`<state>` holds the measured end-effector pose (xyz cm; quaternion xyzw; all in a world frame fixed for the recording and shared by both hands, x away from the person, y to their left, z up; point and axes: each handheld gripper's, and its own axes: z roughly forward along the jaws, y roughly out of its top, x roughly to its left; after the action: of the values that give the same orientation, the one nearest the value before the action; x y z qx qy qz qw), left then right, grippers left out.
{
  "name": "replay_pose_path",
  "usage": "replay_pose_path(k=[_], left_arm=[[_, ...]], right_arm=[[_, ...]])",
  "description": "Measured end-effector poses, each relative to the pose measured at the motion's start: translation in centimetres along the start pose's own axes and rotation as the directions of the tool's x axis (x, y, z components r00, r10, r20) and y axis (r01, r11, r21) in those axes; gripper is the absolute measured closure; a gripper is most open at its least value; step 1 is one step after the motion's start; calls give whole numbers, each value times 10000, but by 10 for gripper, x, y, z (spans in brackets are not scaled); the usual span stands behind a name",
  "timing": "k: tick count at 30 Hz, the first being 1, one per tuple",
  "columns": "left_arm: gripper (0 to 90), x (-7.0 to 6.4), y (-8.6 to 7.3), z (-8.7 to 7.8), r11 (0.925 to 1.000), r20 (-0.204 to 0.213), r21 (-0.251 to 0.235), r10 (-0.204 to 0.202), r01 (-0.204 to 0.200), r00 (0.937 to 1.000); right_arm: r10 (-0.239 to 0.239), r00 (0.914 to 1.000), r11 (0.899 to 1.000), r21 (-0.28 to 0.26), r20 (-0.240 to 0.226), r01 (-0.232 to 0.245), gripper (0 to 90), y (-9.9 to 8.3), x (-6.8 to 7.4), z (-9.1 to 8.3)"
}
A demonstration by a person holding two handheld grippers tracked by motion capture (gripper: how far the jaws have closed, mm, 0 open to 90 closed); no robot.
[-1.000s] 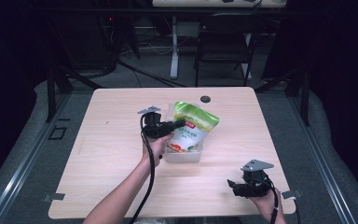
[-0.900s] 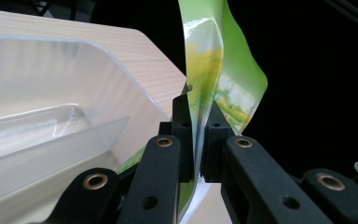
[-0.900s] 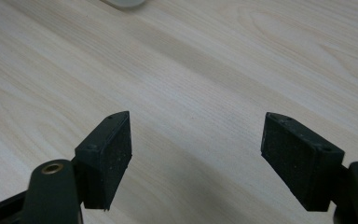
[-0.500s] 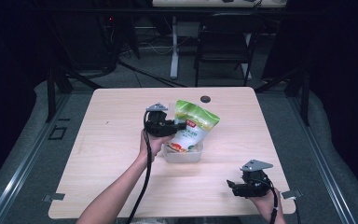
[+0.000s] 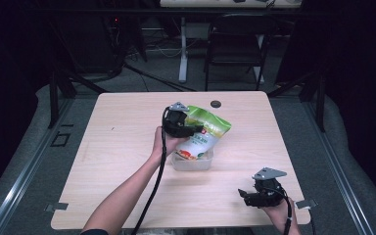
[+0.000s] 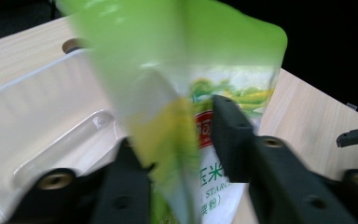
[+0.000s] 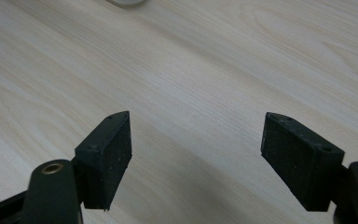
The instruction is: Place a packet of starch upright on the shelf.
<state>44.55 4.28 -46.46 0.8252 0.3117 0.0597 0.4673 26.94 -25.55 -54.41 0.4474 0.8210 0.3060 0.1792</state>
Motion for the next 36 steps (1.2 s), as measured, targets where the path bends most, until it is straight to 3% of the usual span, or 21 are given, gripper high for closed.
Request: replay_pose_path(k=[1, 3, 7, 12, 16, 20, 22, 24, 25, 26, 27, 28, 31, 34, 35, 36], left_arm=[[794, 0, 0, 0, 10000, 4, -1, 92, -92, 10000], [876, -2, -1, -2, 9999, 59, -18, 172, -172, 9998], [886, -7, -3, -6, 9997, -68, -144, 210, -211, 9998], [889, -8, -7, -13, 9978, 61, -643, -166, 169, 9998], [889, -8, -9, -20, 9915, 216, -1183, -516, 538, 9984], [889, -5, -16, -25, 9650, 795, -2082, -1460, 1597, 9861], [888, -2, -22, -26, 9476, 1189, -2372, -1904, 2141, 9745], [887, 1, -28, -24, 9364, 1357, -2473, -2210, 2490, 9658], [887, 2, -32, -23, 9275, 1430, -2561, -2422, 2723, 9596], [887, 5, -36, -22, 9167, 1683, -2598, -2667, 3037, 9490], [886, 7, -40, -21, 9073, 1784, -2696, -2823, 3227, 9426], [886, 9, -42, -21, 9027, 1880, -2735, -2885, 3321, 9389], [886, 10, -43, -21, 8987, 1842, -2747, -2998, 3419, 9360], [885, 13, -45, -19, 9024, 1757, -2627, -3033, 3415, 9366], [884, 15, -48, -16, 9010, 1765, -2494, -3181, 3549, 9315], [883, 15, -48, -16, 9010, 1765, -2494, -3181, 3549, 9315]], right_arm=[[-8, 10000, 10000, 1, -7, 8, 242, 0, 0, 0], [-35, 10000, 10000, 19, -69, 35, 242, 0, 1, 0], [-60, 9999, 10000, -5, -81, 60, 242, 0, 1, 0], [-108, 9999, 9999, 25, 16, 108, 242, 0, 2, -1], [-135, 9999, 9999, 38, 32, 135, 242, 0, 2, -1], [-147, 9999, 9999, 38, 27, 147, 242, 0, 1, -2], [-143, 9999, 9999, 54, 14, 143, 242, 0, 2, -2], [-138, 9999, 9999, 35, 60, 138, 242, 0, 2, -1], [-138, 9999, 9999, 35, 60, 138, 242, 0, 2, -1], [-125, 9999, 9999, 61, 41, 125, 243, 0, 2, -1], [-164, 9999, 9998, 120, 46, 163, 242, 0, 2, -2], [-137, 9999, 9999, 74, 9, 137, 242, 0, 2, -1], [-136, 9999, 9999, 76, 13, 136, 243, 0, 2, -1], [-122, 9999, 9999, 41, 52, 122, 243, 0, 2, -1], [-100, 9999, 9999, 31, 48, 100, 242, 0, 2, -1], [-100, 9999, 9999, 31, 48, 100, 242, 0, 2, -1]])
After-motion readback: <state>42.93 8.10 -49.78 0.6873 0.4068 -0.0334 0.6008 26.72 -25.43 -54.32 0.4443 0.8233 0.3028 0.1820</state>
